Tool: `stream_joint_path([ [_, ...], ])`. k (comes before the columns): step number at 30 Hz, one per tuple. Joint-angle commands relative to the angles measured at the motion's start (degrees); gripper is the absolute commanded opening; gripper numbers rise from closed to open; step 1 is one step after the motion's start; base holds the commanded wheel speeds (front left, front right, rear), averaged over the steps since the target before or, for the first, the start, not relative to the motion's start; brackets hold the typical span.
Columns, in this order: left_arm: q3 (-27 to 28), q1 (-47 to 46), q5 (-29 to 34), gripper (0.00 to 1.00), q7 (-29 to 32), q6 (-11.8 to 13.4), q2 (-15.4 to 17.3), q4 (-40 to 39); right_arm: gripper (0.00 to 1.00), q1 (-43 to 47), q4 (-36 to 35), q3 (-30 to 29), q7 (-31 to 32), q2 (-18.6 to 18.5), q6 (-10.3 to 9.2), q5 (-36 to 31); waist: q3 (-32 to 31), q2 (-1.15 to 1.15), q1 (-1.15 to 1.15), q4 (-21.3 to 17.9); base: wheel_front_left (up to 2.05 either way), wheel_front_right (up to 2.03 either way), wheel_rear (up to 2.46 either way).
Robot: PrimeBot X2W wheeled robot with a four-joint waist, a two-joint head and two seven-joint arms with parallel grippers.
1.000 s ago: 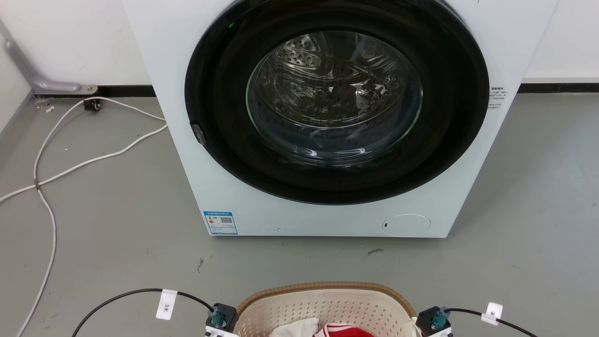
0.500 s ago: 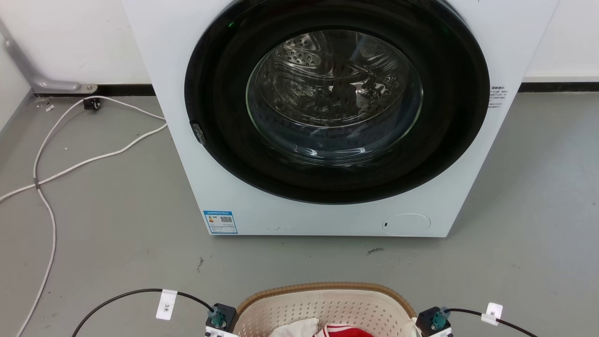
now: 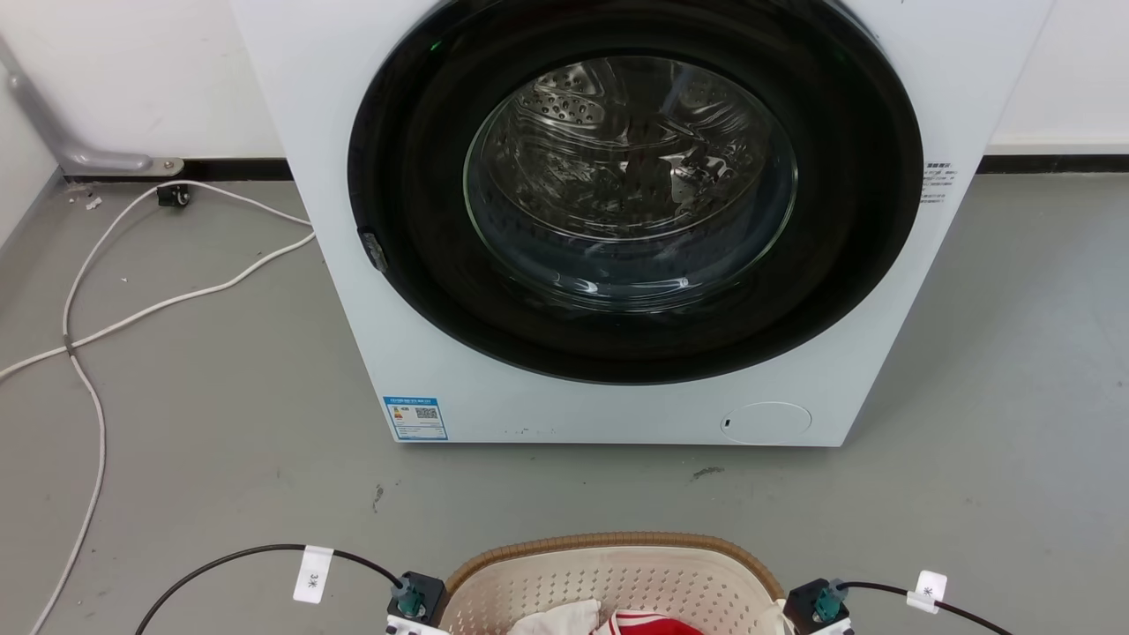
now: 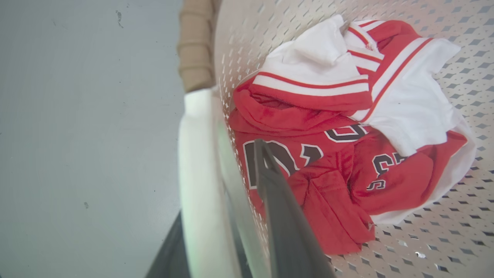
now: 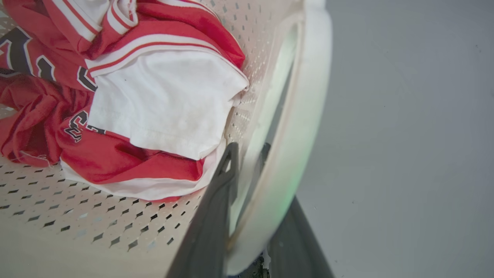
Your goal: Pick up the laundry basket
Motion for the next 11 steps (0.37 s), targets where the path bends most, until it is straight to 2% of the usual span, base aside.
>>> stream_joint_path([
  [1,-0.41,-0.29,0.35,0.00,-0.38,-0.84,0.16,-0.54,0.00,-1.01,0.24,0.51,0.10,-0.93,-0.04,-0.16,0.04,0.00,0.00,0.02,0.00,0.00,0.00],
  [11,-0.48,-0.16,0.12,0.00,-0.57,-0.84,0.11,-0.39,0.00,-0.85,0.25,1.03,0.18,-1.11,-0.04,0.51,0.24,0.00,0.00,-0.06,0.00,0.00,0.00],
])
